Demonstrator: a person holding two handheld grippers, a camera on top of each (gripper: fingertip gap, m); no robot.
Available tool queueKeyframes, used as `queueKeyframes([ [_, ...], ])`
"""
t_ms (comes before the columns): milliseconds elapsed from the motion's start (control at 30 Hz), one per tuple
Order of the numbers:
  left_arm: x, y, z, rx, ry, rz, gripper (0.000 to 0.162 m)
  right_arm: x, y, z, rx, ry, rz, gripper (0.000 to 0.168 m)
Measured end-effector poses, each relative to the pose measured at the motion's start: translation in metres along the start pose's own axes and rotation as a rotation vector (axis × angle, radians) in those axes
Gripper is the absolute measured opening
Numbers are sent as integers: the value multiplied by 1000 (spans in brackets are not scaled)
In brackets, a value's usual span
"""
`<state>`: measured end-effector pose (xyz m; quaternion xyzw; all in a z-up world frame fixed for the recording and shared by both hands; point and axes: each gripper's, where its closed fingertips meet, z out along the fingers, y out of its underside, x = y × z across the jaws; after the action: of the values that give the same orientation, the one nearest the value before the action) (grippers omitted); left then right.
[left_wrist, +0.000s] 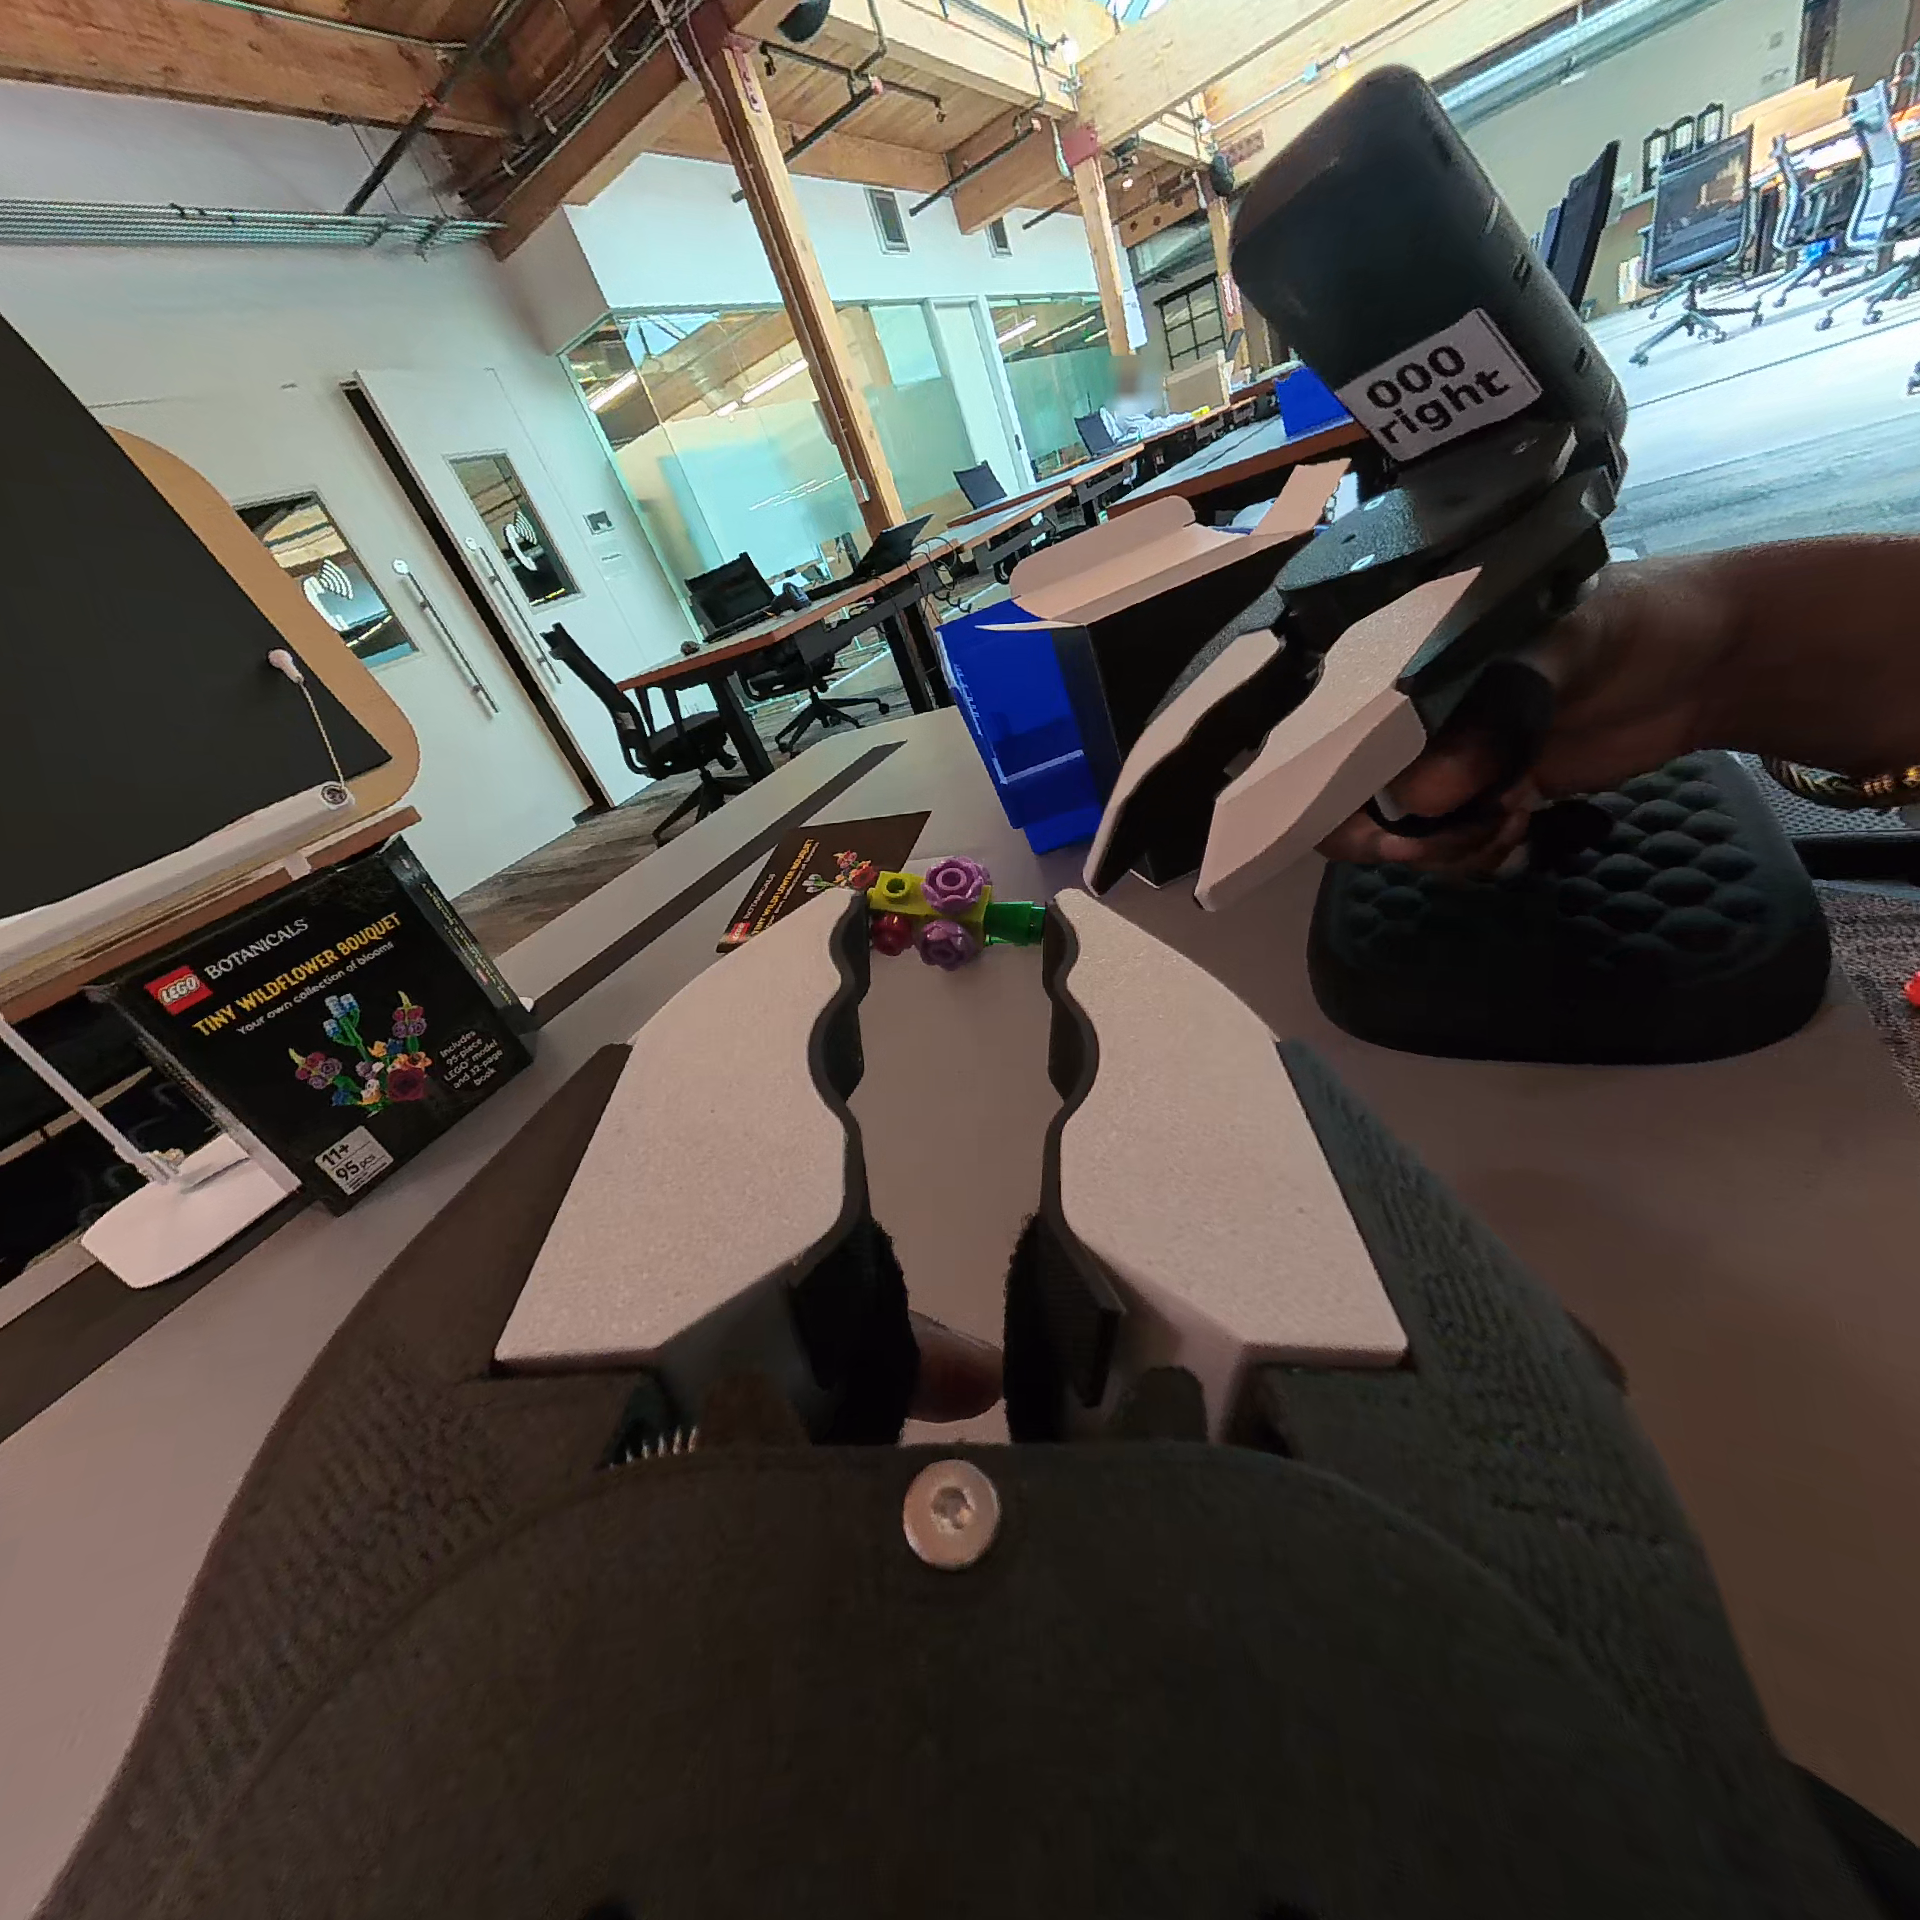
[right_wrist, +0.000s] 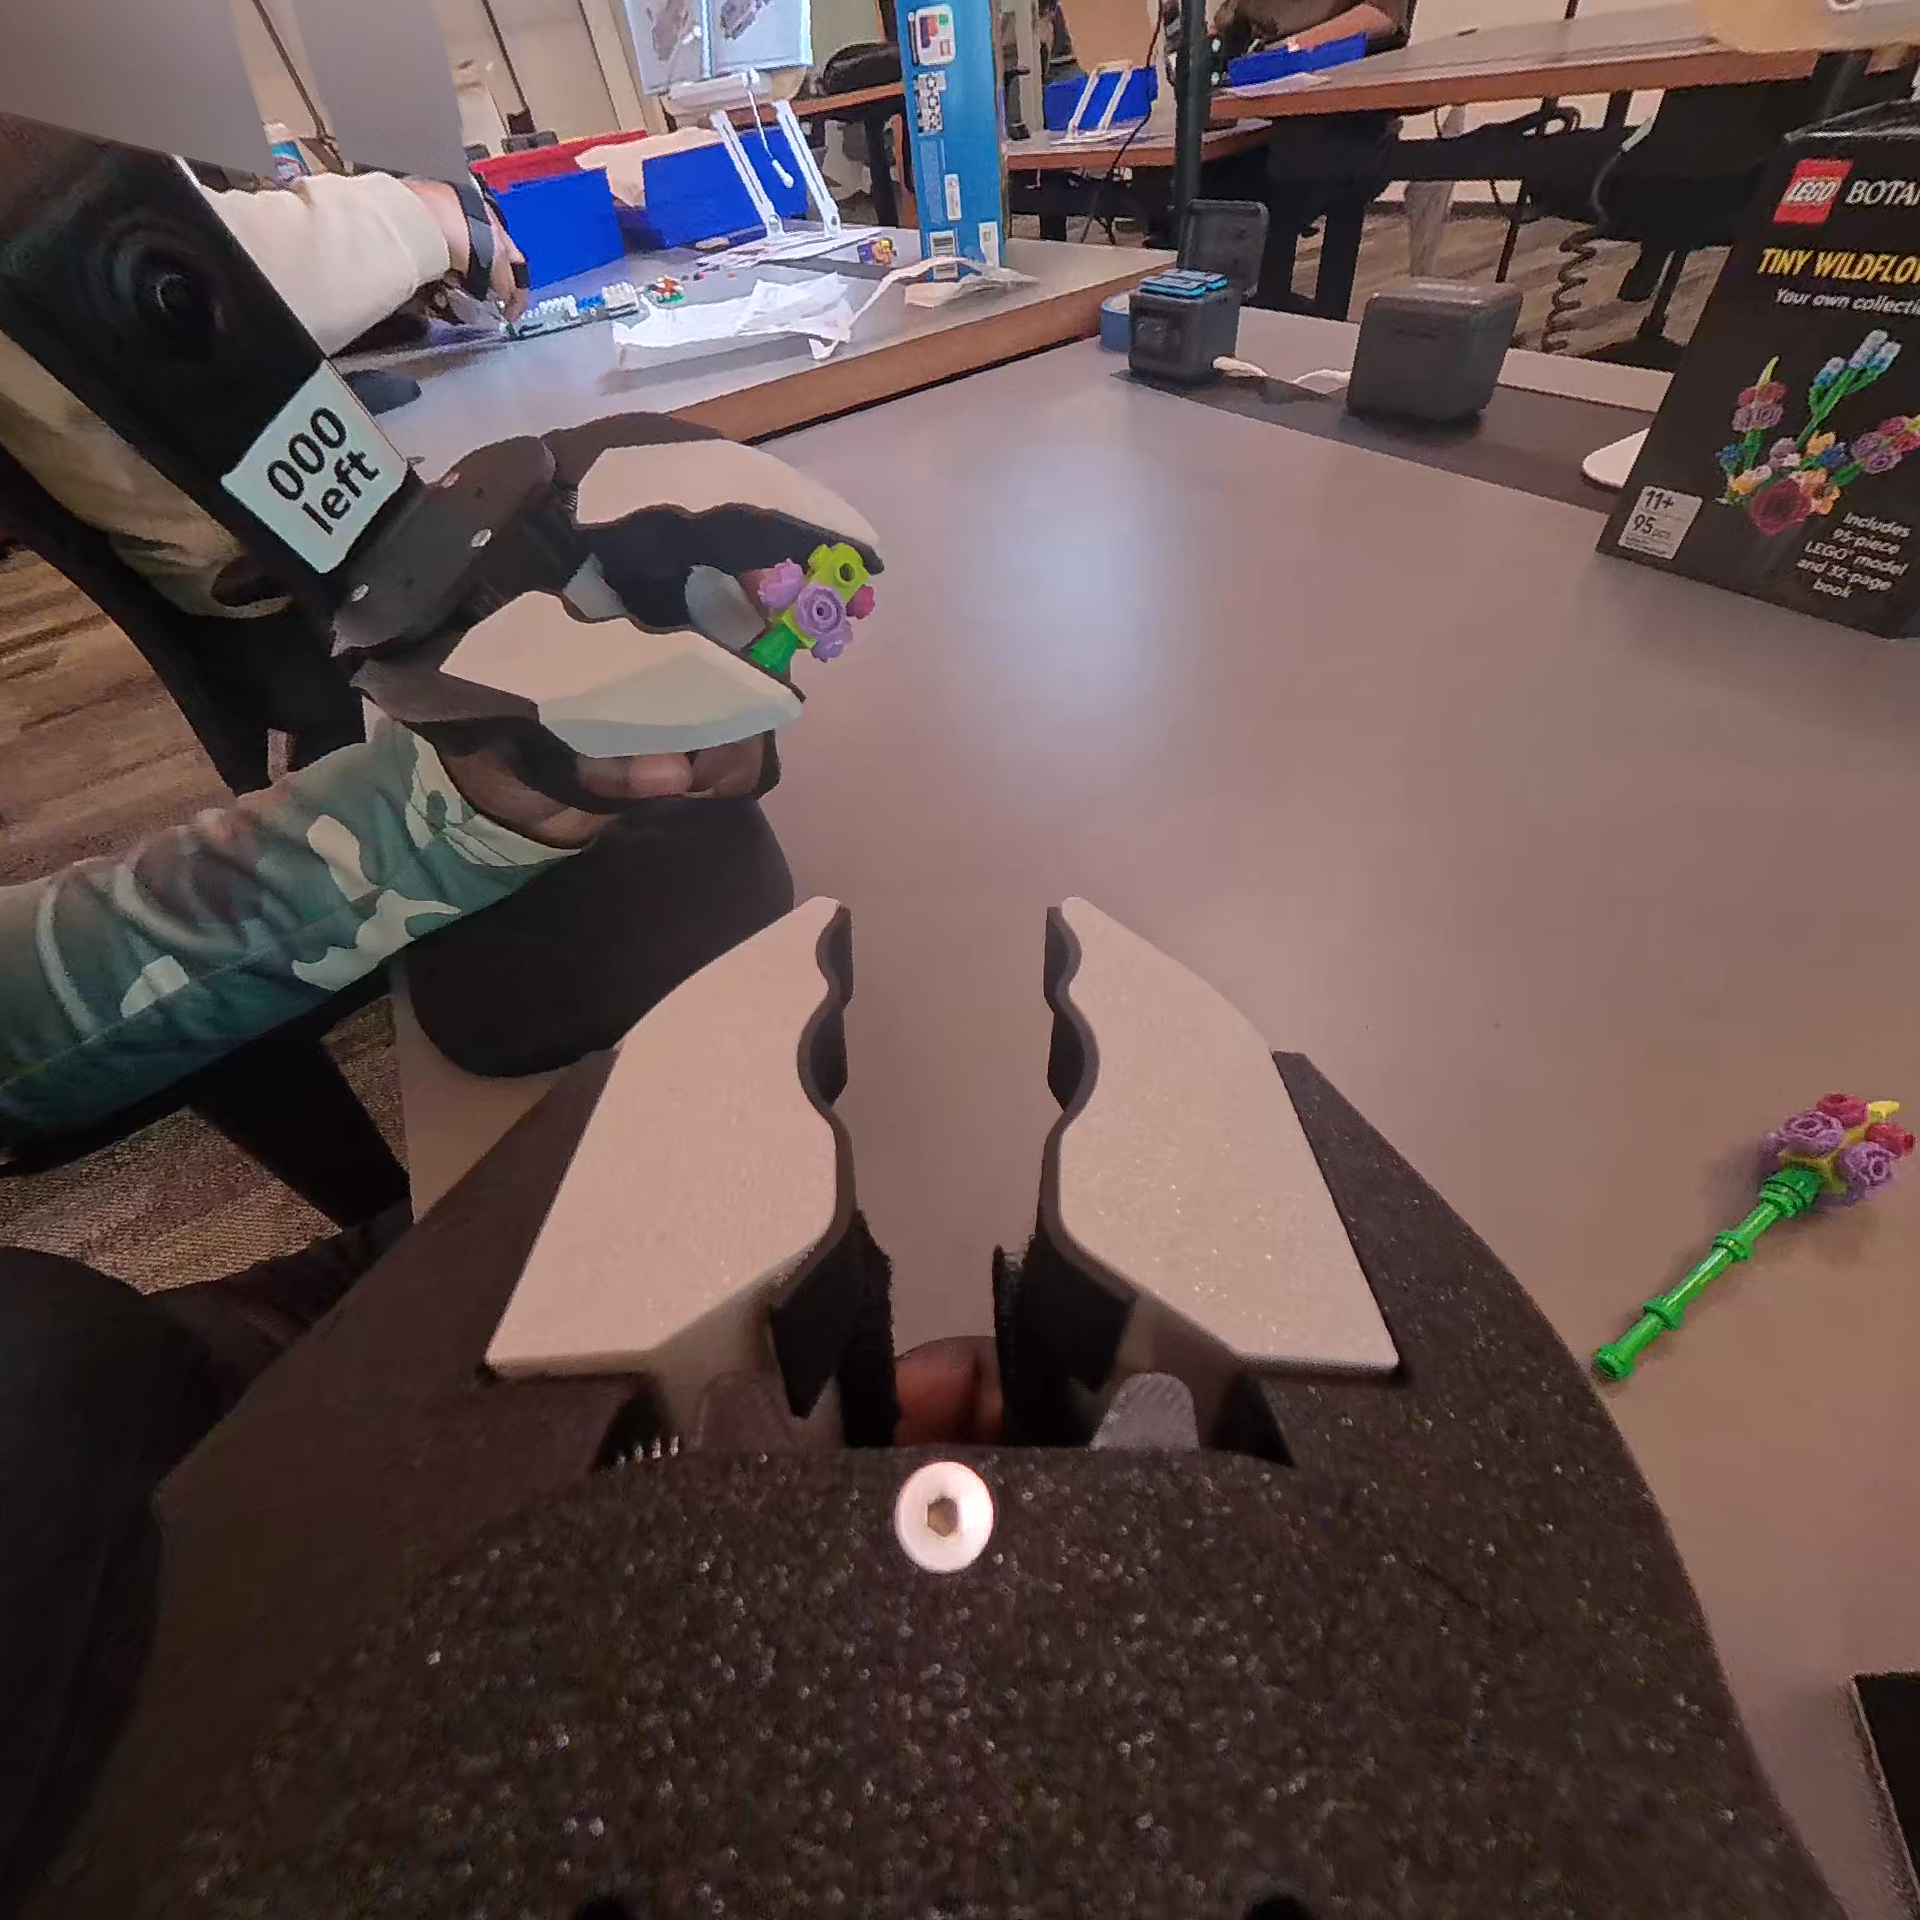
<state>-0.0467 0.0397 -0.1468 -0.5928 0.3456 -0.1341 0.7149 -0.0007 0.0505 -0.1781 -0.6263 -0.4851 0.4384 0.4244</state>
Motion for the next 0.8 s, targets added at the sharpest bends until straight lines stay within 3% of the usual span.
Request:
queueKeyframes([
  [800,4,3,4,-22,19,12,32,-1,-3,1,30,-19,-12,34],
])
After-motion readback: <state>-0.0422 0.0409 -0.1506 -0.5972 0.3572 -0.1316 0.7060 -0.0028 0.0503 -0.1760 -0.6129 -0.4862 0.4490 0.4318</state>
